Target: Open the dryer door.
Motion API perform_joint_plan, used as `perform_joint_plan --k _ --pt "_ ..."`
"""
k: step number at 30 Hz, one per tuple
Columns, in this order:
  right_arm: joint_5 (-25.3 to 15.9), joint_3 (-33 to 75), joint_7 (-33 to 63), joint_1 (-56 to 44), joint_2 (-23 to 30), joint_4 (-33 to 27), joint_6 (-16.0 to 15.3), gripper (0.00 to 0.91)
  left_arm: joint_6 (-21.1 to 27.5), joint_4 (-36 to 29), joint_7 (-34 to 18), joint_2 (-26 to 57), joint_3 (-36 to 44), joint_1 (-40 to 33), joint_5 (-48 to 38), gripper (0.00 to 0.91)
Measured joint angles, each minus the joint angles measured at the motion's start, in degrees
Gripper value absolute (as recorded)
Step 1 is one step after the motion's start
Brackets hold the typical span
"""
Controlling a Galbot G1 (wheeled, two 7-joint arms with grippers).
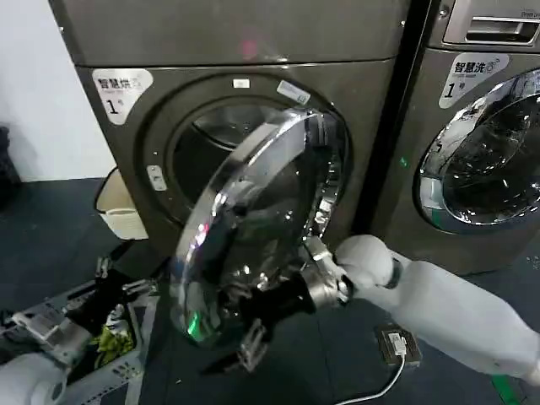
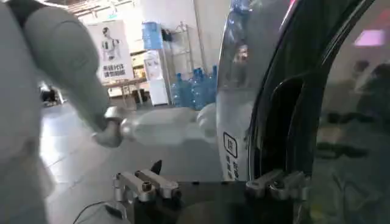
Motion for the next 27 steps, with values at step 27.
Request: perform_joint_plan --k 27 --pt "-6.6 44.2 3.3 -38.9 -24.2 7.7 4.1 0.907 0.3 -7.0 10.5 11.5 10.1 -4.4 -9.1 0.907"
